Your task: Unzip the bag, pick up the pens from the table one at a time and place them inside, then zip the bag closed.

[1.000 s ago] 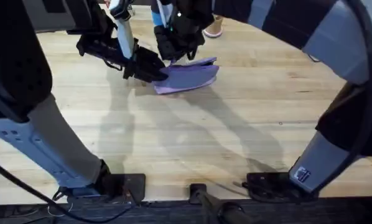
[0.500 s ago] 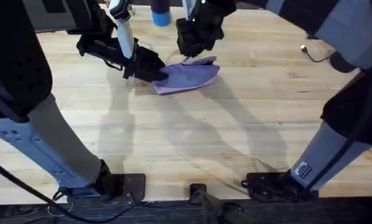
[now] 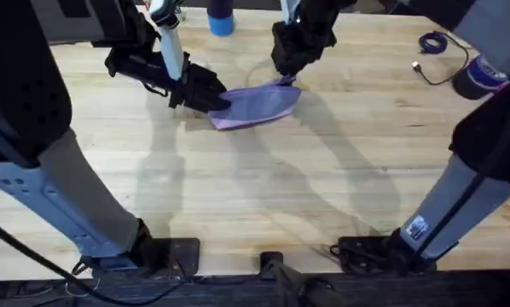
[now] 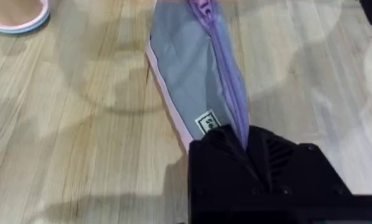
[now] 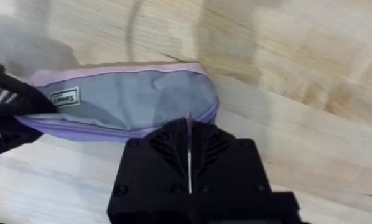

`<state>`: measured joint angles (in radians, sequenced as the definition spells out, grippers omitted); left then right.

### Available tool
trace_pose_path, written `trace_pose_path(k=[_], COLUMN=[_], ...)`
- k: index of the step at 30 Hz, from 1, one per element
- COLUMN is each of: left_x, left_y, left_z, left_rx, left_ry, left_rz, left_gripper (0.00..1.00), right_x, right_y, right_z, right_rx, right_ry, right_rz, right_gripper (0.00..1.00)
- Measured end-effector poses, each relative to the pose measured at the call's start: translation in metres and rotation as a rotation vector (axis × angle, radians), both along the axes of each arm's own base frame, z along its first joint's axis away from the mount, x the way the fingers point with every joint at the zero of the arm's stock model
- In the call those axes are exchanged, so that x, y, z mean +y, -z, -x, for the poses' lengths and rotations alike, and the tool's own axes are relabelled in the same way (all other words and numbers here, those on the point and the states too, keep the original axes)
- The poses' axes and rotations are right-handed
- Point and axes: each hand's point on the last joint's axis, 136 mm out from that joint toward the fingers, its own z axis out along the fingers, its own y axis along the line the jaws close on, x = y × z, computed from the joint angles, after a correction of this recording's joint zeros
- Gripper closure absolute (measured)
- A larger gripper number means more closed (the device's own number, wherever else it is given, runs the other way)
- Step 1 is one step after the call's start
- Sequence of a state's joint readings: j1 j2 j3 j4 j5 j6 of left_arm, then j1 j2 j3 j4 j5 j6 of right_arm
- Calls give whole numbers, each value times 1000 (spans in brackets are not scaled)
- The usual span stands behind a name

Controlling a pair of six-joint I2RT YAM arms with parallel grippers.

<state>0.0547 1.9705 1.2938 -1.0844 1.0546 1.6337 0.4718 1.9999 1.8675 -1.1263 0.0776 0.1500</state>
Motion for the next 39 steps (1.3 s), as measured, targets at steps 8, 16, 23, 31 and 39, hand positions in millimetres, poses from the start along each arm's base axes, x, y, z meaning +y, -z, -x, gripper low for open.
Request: trace_pose_path(k=[8,16,23,31,39], left_x=[0,-4,-4,-4,-3], left_y=[0,-2,-2,1,1], left_z=[0,1,1,3,3], left_rx=[2,3,4,24,24], left_ry=[0,5,5,5,4], left_rz=[0,14,14,16,15], left_gripper=[958,958,958,958,958], right_x=[-38,-60,-61,-76,-90], right_y=[0,2,29,86,87], right_z=[-16,-22,-26,-26,-27], right_rx=[-1,24,86,217,217], right_ry=[46,103,114,178,205], right_rz=[12,-31,-30,14,41], right_gripper=[968,968,968,968,969])
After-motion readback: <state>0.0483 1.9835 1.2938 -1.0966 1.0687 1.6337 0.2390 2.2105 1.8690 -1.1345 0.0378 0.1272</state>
